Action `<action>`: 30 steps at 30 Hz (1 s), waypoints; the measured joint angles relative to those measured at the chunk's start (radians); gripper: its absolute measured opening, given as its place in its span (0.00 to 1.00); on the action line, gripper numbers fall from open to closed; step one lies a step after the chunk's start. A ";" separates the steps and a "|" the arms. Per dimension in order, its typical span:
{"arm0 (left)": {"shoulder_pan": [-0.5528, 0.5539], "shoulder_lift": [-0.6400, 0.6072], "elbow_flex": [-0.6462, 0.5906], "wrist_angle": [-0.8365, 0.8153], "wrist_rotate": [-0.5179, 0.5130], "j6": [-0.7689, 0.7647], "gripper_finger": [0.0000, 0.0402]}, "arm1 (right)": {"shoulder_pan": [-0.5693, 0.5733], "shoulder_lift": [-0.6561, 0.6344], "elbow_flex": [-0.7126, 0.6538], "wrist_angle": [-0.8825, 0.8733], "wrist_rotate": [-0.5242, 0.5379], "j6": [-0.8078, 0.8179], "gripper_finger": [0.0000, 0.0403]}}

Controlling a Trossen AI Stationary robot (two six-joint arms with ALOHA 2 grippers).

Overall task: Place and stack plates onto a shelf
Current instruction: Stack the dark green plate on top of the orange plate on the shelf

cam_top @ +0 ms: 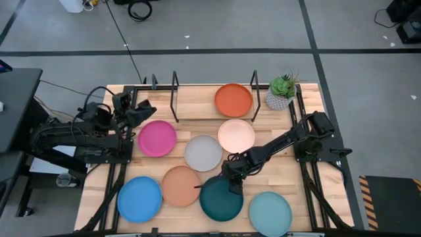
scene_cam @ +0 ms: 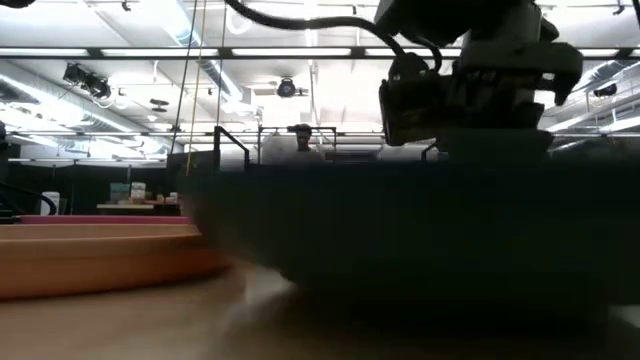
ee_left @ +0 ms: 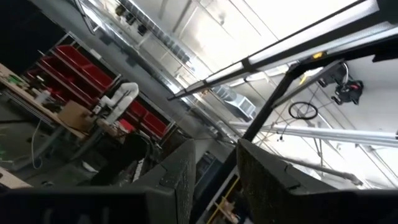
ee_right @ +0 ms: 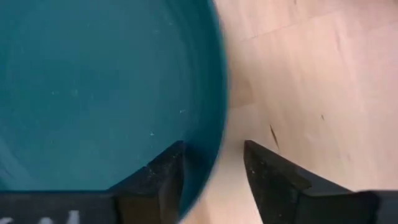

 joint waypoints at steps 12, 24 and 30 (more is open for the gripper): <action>0.000 -0.001 0.000 0.000 0.076 -0.045 0.31 | -0.045 -0.012 -0.001 -0.006 -0.042 0.013 0.08; 0.000 -0.001 0.000 0.000 0.076 -0.104 0.31 | -0.211 -0.241 -0.003 -0.161 -0.101 0.017 0.04; 0.000 0.001 0.000 0.006 0.076 -0.114 0.31 | -0.392 -0.343 0.096 -0.400 -0.067 -0.048 0.04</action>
